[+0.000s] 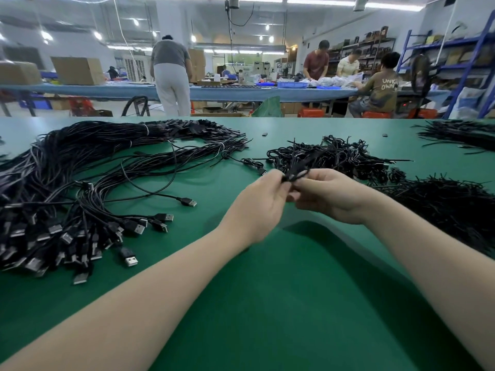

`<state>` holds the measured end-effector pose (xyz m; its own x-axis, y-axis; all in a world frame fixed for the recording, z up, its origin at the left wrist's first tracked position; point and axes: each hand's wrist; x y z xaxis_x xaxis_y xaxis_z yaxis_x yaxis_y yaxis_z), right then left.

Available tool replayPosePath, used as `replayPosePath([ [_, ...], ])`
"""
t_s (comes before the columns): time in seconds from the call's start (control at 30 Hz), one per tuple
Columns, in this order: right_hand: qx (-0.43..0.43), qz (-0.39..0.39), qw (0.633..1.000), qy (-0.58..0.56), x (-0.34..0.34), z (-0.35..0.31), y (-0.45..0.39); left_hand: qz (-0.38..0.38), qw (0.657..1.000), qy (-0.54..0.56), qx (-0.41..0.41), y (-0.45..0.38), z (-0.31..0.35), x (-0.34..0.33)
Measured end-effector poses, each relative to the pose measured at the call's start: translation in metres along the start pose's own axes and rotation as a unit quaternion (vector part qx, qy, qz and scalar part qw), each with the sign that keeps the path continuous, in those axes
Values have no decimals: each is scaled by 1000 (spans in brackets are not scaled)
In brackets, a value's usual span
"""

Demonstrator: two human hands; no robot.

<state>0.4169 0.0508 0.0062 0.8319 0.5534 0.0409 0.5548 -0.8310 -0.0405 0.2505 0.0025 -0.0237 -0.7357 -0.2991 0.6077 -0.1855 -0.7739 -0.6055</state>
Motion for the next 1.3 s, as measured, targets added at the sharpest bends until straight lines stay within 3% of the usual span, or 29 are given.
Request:
replayPosePath([
  [0.13,7,81,991,-109,-29,12,-12,88,979,131,126,-2,-2,-8],
  [0.33,17,142,976,-163,-47,27,-11,82,956,195,202,-5,-8,-10],
  [1.0,-46,91,985,-137,-36,16,-7,35,957,222,186,-5,-13,-7],
  [1.3,41,142,989,13,-33,16,-7,29,959,218,179,-4,-13,-7],
])
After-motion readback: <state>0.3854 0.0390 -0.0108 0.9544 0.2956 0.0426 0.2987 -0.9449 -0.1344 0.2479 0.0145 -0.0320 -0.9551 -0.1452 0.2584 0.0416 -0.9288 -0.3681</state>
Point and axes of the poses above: each hand's wrist, its own y-axis away from the middle knuckle, its own x-axis out of the back of the hand, z = x × y, and after that the axes turned 2 degrees about x, right-handed
